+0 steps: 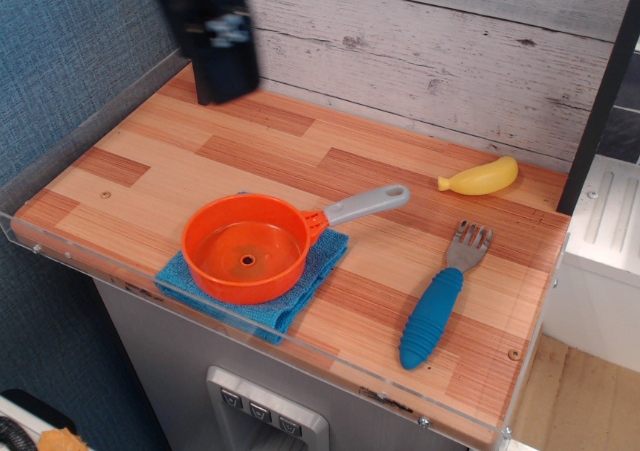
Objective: Move the banana to the left of the pot
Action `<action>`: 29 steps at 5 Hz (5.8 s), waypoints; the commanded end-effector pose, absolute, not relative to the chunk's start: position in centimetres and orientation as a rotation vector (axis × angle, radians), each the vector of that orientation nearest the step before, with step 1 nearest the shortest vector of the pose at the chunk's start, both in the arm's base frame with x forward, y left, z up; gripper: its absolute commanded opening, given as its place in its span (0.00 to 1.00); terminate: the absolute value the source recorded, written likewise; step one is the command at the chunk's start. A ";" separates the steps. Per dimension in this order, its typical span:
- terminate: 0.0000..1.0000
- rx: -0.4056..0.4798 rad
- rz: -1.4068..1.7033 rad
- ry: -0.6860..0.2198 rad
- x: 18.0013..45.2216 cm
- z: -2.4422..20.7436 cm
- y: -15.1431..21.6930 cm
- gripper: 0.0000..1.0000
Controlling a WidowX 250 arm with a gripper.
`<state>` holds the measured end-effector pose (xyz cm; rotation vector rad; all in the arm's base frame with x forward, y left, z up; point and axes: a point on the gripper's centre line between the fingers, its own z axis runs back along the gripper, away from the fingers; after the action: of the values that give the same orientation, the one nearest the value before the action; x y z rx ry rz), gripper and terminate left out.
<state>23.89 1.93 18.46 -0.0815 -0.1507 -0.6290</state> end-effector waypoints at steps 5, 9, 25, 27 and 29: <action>0.00 0.037 -0.588 -0.238 40.0 9.2 -6.8 1.00; 0.00 0.043 -0.601 -0.281 41.7 5.1 -8.9 1.00; 0.00 0.062 0.051 -0.188 32.2 5.0 13.6 1.00; 0.00 0.070 0.098 -0.211 32.0 5.9 14.3 1.00; 0.00 0.144 0.052 -0.235 33.5 11.1 13.4 1.00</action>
<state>33.39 13.36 8.39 0.1098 -0.1561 0.0520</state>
